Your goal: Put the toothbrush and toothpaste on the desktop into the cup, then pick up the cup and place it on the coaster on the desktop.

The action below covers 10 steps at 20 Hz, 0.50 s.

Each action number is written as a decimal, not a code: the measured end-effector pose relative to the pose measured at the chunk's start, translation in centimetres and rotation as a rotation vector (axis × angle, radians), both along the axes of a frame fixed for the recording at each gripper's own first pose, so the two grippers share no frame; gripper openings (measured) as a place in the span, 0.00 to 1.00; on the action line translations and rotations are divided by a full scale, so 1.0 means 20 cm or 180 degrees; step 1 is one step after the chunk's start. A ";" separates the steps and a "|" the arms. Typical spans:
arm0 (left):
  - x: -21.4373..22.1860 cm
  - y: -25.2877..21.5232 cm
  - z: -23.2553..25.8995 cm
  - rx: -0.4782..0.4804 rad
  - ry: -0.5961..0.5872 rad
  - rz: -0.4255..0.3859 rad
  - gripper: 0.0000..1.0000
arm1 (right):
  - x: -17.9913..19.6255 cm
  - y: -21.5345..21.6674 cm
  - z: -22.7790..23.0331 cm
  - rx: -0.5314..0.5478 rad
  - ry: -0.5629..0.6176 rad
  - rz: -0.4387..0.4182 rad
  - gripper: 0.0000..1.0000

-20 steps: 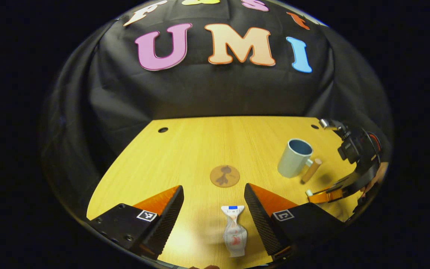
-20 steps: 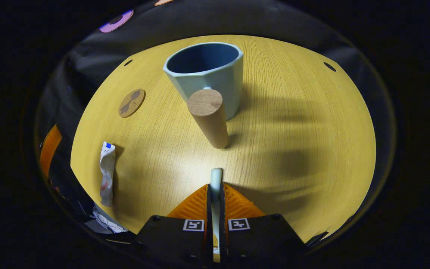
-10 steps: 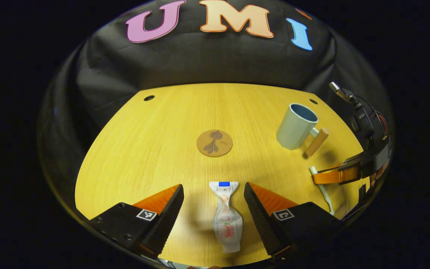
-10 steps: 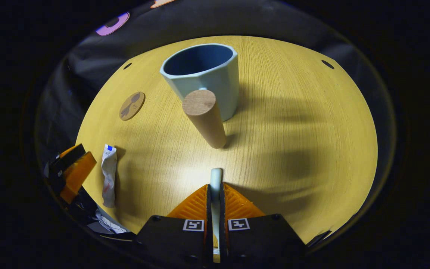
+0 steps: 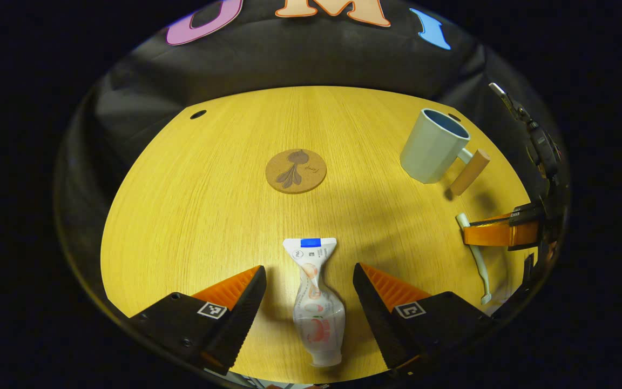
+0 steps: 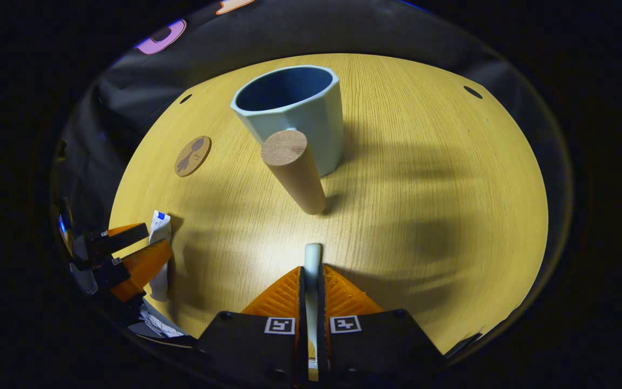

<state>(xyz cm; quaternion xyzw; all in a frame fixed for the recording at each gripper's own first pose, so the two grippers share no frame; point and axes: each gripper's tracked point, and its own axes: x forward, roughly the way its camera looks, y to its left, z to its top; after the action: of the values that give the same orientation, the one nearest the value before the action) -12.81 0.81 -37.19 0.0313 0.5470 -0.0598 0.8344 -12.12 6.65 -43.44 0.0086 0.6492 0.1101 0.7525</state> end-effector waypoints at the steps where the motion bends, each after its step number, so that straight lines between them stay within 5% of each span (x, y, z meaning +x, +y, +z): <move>1: -0.01 -0.01 -0.01 -0.0004 0.0036 0.0015 0.96 | 0.00 0.00 0.00 0.0028 0.0005 -0.0016 0.09; 7: 0.00 -0.01 -0.05 0.0021 0.0113 0.0002 0.94 | 0.00 0.01 0.00 0.0115 0.0003 -0.0031 0.10; 9: -0.01 -0.02 -0.05 0.0017 0.0158 -0.0074 0.88 | 0.01 0.01 0.00 0.0129 -0.0019 -0.0007 0.09; 10: -0.01 -0.03 -0.05 0.0013 0.0180 -0.0120 0.77 | 0.01 0.01 0.00 0.0128 -0.0029 0.0001 0.09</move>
<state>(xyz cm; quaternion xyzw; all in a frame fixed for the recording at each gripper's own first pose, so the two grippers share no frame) -12.99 0.25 -38.20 0.0415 0.5698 -0.0753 0.8173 -11.95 6.88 -43.44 0.0230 0.6435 0.1233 0.7551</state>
